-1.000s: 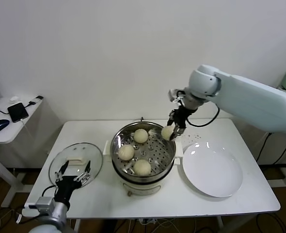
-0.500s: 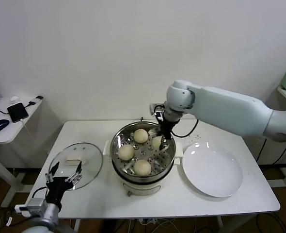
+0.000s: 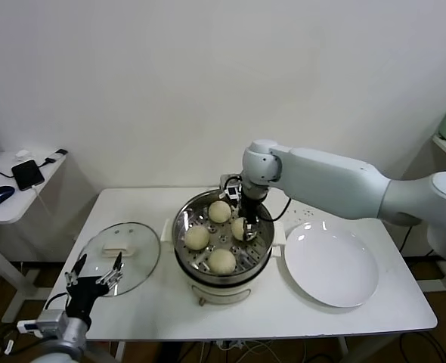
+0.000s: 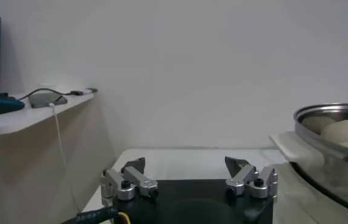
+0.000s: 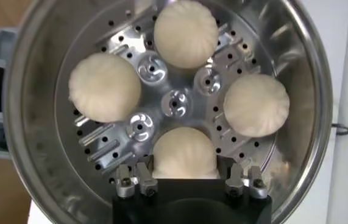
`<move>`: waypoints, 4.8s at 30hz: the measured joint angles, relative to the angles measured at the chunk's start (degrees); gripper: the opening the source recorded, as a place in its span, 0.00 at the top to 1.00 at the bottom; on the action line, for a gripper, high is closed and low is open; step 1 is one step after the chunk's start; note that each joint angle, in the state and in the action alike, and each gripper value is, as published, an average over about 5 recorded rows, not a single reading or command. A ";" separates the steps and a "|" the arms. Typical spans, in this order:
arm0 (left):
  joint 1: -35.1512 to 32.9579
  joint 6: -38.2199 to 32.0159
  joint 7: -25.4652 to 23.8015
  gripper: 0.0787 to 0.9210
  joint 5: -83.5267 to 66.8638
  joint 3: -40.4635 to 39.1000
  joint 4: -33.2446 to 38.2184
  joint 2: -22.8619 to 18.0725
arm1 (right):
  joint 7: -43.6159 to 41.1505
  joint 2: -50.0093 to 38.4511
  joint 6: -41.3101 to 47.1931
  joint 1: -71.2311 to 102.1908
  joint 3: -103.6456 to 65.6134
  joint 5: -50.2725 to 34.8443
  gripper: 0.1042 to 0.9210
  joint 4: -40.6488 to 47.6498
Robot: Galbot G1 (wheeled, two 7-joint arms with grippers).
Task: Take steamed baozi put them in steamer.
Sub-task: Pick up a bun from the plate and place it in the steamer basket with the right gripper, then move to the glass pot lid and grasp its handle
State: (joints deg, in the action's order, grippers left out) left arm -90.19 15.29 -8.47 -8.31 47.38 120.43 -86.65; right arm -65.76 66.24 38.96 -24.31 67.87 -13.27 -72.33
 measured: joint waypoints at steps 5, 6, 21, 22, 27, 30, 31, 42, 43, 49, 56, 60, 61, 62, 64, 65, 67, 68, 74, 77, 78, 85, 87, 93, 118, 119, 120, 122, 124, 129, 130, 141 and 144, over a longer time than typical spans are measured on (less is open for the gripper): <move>0.08 0.09 -0.04 0.12 -0.03 0.16 -0.03 -0.05 | -0.22 -0.13 0.20 0.47 -0.47 0.95 0.22 -0.03; 0.09 0.13 -0.05 0.12 -0.03 0.16 -0.03 -0.09 | -0.21 -0.20 0.24 0.57 -0.60 1.09 0.19 -0.08; 0.09 -0.14 0.01 0.12 -1.14 2.35 -0.32 -0.15 | 1.60 -5.98 -0.34 2.93 -10.74 0.18 0.12 -4.54; 0.16 -0.14 0.09 0.12 -1.41 2.68 -0.40 -0.11 | 2.31 -6.65 -0.60 3.59 -12.62 -0.35 0.12 -5.05; 0.47 -0.02 1.11 0.12 -3.69 3.94 -0.03 -0.58 | 8.25 -9.70 -2.82 9.17 -24.46 -2.75 0.12 -7.69; 0.12 -0.30 1.71 0.12 -5.20 4.03 0.60 -0.85 | 13.80 -10.82 -5.41 14.60 -33.11 -4.31 0.12 -9.51; -0.04 -0.48 1.79 0.12 -5.62 4.01 0.75 -0.91 | 15.90 -11.01 -6.49 16.73 -36.15 -4.80 0.12 -10.16; -0.65 -2.49 1.47 0.12 -5.27 4.09 -0.17 -1.73 | 38.15 -6.09 -20.42 47.69 -73.24 -9.07 0.12 -19.30; -0.58 -2.85 1.42 0.12 -4.63 4.12 -0.44 -1.67 | 40.01 -5.15 -21.84 50.73 -76.26 -9.87 0.12 -20.12; 0.57 -6.10 1.06 0.12 1.87 4.45 -3.24 -0.94 | 50.12 0.44 -29.45 68.19 -91.55 -15.95 0.12 -24.54; 2.84 -11.81 2.68 0.12 17.97 4.25 -8.66 1.01 | 55.88 3.81 -35.45 84.78 -100.78 -20.77 0.12 -29.24; 3.85 -14.49 7.15 0.12 30.92 3.01 -12.57 3.41 | 57.60 4.66 -37.80 91.20 -103.69 -22.14 0.12 -31.10; 4.09 -15.11 8.63 0.12 34.33 2.65 -13.57 4.19 | 57.93 4.82 -38.26 92.45 -104.23 -22.45 0.12 -31.50; 4.29 -15.73 10.11 0.12 37.75 2.29 -14.53 5.02 | 58.21 4.96 -38.68 93.63 -104.75 -22.73 0.12 -31.88; 4.62 -17.04 12.82 0.12 44.36 1.59 -16.36 6.78 | 58.67 5.17 -39.43 95.69 -105.66 -23.19 0.12 -32.57; 4.79 -17.70 13.98 0.12 47.35 1.23 -17.20 7.69 | 58.86 5.24 -39.77 96.59 -106.07 -23.37 0.12 -32.88; 5.19 -19.12 16.08 0.12 52.99 0.53 -18.82 9.55 | 59.21 5.36 -40.33 98.17 -106.76 -23.69 0.12 -33.43; 5.46 -19.85 16.98 0.12 55.54 0.21 -19.62 10.46 | 59.36 5.45 -40.57 98.84 -107.04 -23.82 0.12 -33.67; 7.69 -23.50 20.50 0.12 67.75 -1.77 -24.60 15.46 | 60.17 6.32 -41.64 101.91 -107.79 -24.09 0.12 -34.22; 8.73 -24.24 20.91 0.12 71.31 -2.89 -26.49 17.54 | 60.44 6.81 -41.94 102.95 -107.73 -23.83 0.12 -34.39; 9.06 -24.39 20.86 0.12 72.23 -3.30 -27.11 18.14 | 60.52 6.94 -42.00 103.27 -107.68 -23.72 0.12 -34.52; 11.07 -24.79 19.40 0.12 75.92 -6.07 -31.05 20.45 | 61.00 7.50 -42.52 105.31 -107.41 -22.92 0.12 -35.25; 11.53 -24.61 19.15 0.12 76.31 -6.76 -31.80 20.69 | 61.08 7.51 -42.77 105.78 -107.40 -22.74 0.12 -35.20; 12.95 -23.69 19.04 0.12 77.22 -8.78 -33.31 20.75 | 61.31 7.45 -43.49 106.46 -107.20 -22.23 0.12 -34.53; 18.45 -20.31 18.08 0.12 79.69 -13.18 -38.57 19.54 | 61.55 7.70 -44.71 106.85 -105.79 -21.05 0.12 -31.91; 18.62 -20.11 18.05 0.12 79.69 -13.29 -38.76 19.54 | 61.55 7.70 -44.75 106.80 -105.71 -21.01 0.12 -31.79; 18.80 -19.91 18.04 0.12 79.69 -13.39 -38.98 19.53 | 61.55 7.71 -44.78 106.76 -105.64 -20.96 0.12 -31.68; 19.21 -19.49 18.09 0.12 79.63 -13.64 -39.47 19.43 | 61.55 7.70 -44.85 106.68 -105.55 -20.79 0.12 -31.45; 19.66 -19.03 18.22 0.12 79.46 -13.92 -39.95 19.24 | 61.55 7.69 -44.98 106.60 -105.51 -20.55 0.12 -31.19; 20.88 -17.62 18.53 0.12 78.84 -14.59 -40.73 18.74 | 61.47 7.75 -45.32 106.72 -105.34 -19.95 0.12 -30.67; 21.12 -17.30 18.58 0.12 78.72 -14.70 -40.86 18.70 | 61.45 7.76 -45.38 106.77 -105.26 -19.86 0.12 -30.59; 23.36 -15.53 19.15 0.12 78.34 -15.04 -43.01 18.67 | 61.39 7.83 -45.92 106.88 -104.84 -19.25 0.12 -29.66; 23.92 -15.39 19.57 0.12 78.15 -15.20 -43.79 18.68 | 61.38 7.87 -46.02 106.96 -104.75 -19.09 0.12 -29.51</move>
State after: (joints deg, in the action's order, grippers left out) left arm -66.27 -0.10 11.10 69.84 32.18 76.64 -67.98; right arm -4.38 74.11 -7.06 82.65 -36.88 -32.37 -101.84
